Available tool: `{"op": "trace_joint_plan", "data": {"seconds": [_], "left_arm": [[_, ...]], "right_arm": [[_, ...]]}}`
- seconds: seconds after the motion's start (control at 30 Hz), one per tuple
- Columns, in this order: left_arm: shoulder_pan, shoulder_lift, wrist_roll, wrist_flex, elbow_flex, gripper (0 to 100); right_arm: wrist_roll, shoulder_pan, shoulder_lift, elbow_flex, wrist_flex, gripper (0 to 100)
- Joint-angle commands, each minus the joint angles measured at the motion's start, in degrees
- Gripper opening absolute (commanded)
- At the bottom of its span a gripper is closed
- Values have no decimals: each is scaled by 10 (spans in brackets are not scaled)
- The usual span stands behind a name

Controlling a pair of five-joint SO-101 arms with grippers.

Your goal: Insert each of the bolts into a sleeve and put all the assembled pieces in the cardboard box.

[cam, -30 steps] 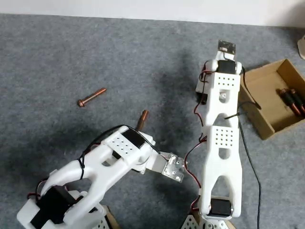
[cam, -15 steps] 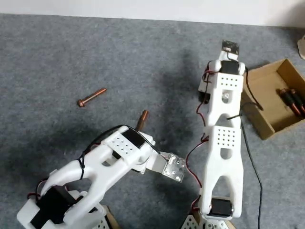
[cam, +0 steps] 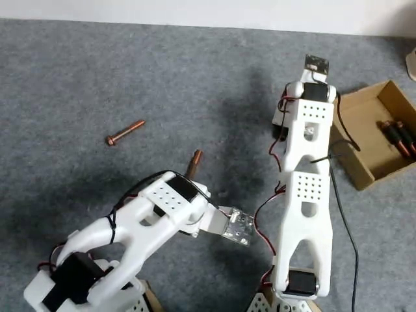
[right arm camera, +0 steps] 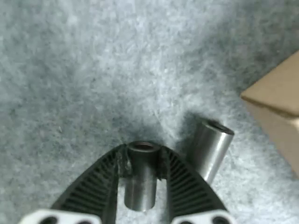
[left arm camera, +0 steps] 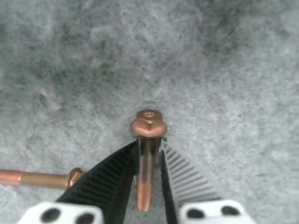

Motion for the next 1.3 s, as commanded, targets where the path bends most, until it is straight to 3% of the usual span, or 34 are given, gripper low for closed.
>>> {"op": "trace_joint_plan", "data": {"seconds": [0.0,0.3,0.53,0.73,0.83,0.93,1.13,1.27], "left_arm": [[-7,-2,5,0,-7,88],[-1,8,4,0,-6,88],[14,126,7,-3,-65,84],[12,170,22,41,-116,82],[12,171,22,40,-118,7],[12,170,27,39,-119,5],[11,169,149,-51,-118,5],[11,151,191,-84,-114,5]], "right_arm": [[4,19,-7,-65,-12,5],[4,19,-7,-65,-12,5],[4,20,-7,-65,-10,5],[5,20,-7,-65,-11,5],[5,20,-7,-65,-11,5],[6,20,-7,-65,-11,5],[9,18,-7,-65,-10,5],[10,17,-7,-65,-10,5]]}}
